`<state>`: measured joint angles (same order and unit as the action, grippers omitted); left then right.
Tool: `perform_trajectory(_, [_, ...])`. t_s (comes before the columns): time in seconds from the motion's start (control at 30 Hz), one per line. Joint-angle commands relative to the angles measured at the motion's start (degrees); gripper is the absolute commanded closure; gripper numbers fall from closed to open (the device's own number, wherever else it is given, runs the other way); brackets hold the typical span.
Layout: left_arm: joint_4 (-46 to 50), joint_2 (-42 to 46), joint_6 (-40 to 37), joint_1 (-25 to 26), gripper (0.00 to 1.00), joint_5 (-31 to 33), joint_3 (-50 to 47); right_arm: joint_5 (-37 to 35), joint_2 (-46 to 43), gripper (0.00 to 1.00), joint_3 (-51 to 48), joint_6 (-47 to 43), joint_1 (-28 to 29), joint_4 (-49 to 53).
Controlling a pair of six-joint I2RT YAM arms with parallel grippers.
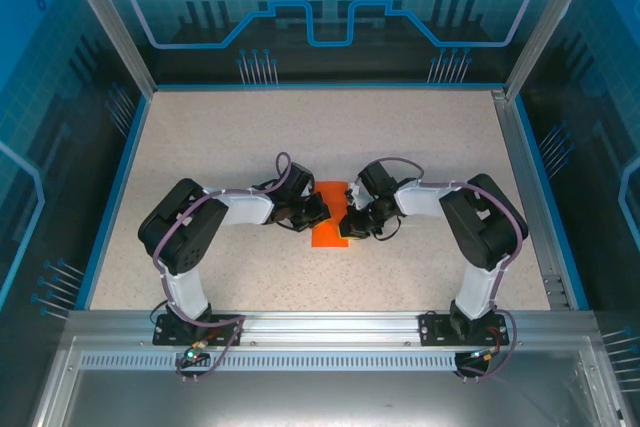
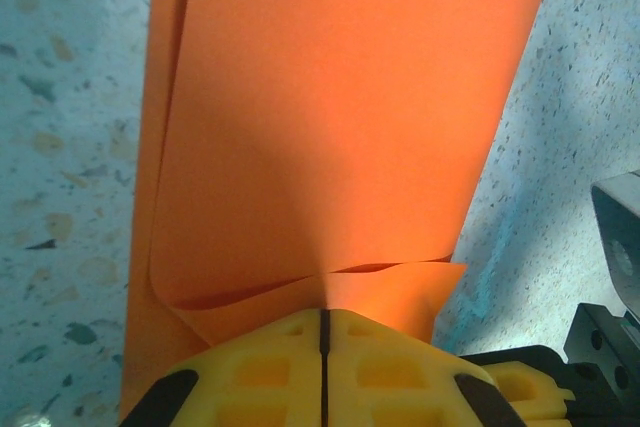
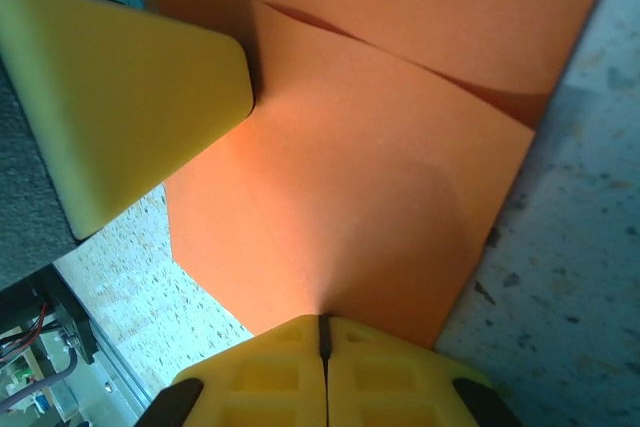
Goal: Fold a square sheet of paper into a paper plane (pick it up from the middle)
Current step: Fold the triangle a second time at the center of the table.
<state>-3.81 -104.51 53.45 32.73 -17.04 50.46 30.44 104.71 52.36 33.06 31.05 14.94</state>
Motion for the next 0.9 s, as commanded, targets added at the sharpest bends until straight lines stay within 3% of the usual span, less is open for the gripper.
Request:
perform_trajectory(0.0, [1.2,1.0,-2.1,-0.3,0.9,-0.8,-1.1,-3.5,2.6,0.96,-1.6,0.4,0.6,2.3])
perform_trajectory(0.2, [-2.8,5.1,-0.5,-0.1,0.85,-3.9,-2.5,-3.8,2.1,0.96,-1.6,1.1,0.6,2.0])
perform_trajectory(0.5, [-3.6,3.4,1.9,1.9,0.89,-3.9,-2.6,-3.9,1.7,0.96,-1.6,1.5,0.7,1.7])
perform_trajectory(0.87, [-3.6,-2.2,2.0,2.2,0.93,1.9,-4.3,-4.2,2.2,0.97,-4.1,1.6,0.7,1.7])
